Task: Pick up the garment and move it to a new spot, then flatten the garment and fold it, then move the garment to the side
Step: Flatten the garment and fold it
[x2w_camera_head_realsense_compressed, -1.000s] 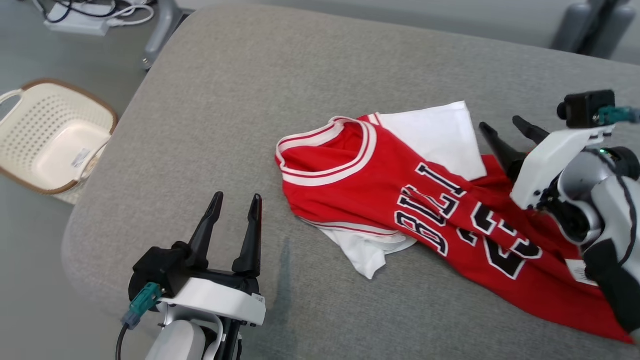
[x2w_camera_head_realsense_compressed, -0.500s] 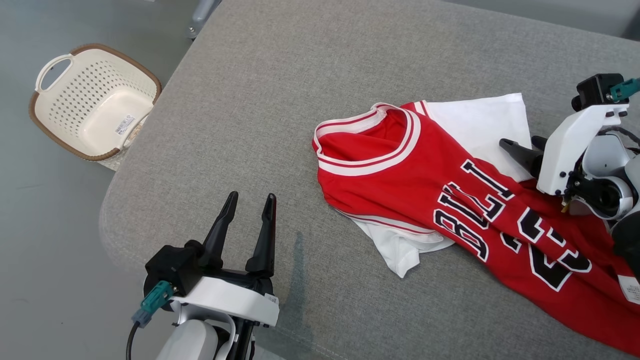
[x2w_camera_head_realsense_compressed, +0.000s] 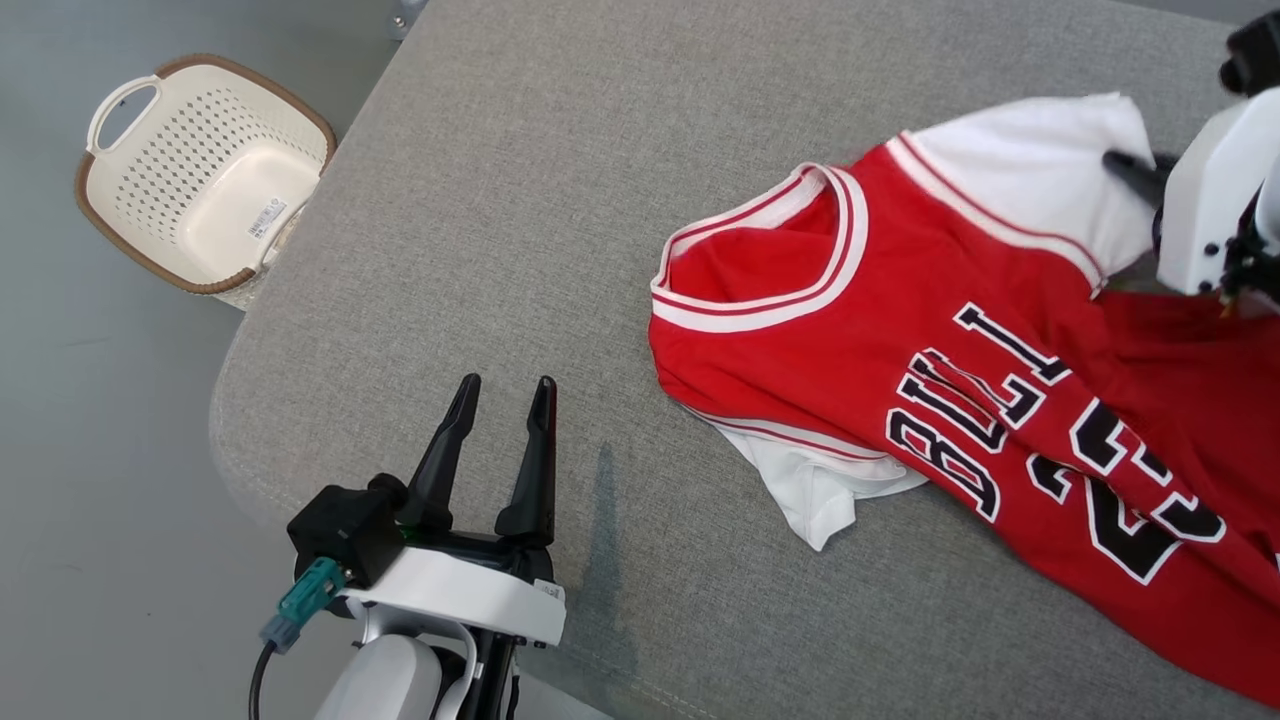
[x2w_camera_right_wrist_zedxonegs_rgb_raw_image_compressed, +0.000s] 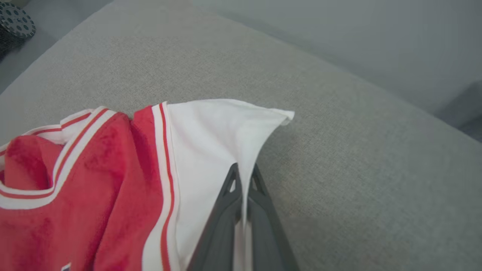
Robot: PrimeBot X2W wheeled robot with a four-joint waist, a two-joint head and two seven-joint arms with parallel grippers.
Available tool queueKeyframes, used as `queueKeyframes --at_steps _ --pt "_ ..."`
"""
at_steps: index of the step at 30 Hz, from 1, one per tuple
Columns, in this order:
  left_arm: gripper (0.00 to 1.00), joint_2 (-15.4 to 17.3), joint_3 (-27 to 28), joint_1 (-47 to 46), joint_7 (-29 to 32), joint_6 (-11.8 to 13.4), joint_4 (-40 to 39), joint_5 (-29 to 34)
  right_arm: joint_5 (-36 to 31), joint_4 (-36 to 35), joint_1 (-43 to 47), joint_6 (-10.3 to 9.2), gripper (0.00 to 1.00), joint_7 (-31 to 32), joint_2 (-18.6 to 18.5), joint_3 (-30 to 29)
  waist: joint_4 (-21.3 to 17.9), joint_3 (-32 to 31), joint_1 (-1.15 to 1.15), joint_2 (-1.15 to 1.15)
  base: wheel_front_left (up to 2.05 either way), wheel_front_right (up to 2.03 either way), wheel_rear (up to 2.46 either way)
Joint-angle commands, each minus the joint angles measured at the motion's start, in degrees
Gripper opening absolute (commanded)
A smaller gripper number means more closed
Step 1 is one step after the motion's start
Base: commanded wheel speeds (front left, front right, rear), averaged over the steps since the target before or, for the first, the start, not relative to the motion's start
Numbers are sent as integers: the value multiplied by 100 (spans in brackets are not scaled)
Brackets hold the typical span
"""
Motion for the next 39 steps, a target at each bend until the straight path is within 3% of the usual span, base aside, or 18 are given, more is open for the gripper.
queueKeyframes --at_steps 1,4,10,15,19,20,21,25,33,39 --pt "100 18 -26 -50 -22 39 -68 -38 -212 -34 -408 -2 0 -274 -163 185 38 93 0 0 0 0 0" --pt "100 22 -50 -21 -22 74 -134 -75 -403 13 -805 -2 0 -587 -214 383 62 157 0 0 0 0 0" --pt "100 20 -47 57 -22 215 -408 -219 -1308 408 -2151 -2 0 -1783 -129 1295 122 414 0 0 0 0 0" --pt "100 19 -71 105 -22 324 -601 -326 -2078 1251 -3115 -3 0 -2842 183 1912 153 574 0 0 -1 -1 -1" --pt "100 20 -135 138 -22 393 -665 -349 -2115 2065 -3277 -3 0 -2902 504 2193 154 626 0 0 -3 -3 -3" --pt "100 21 -150 137 -22 404 -672 -360 -2079 2193 -3262 -3 12 -2886 562 2251 152 635 0 0 0 0 0" --pt "100 20 -169 131 -22 408 -667 -363 -2012 2316 -3224 -3 100 -2873 611 2302 150 643 0 0 0 0 0" --pt "100 20 -233 12 -22 372 -605 -348 -1701 2517 -2993 -2 100 -2908 648 2436 137 624 0 0 0 0 0" --pt "100 22 -370 -328 -22 105 -187 -158 -1045 2466 -2388 -2 100 -3393 268 2514 41 142 0 0 0 0 0" --pt "100 19 -20 -411 -22 -21 73 177 -455 2165 -1803 -3 100 -3946 316 2309 -709 -345 0 0 0 0 0"
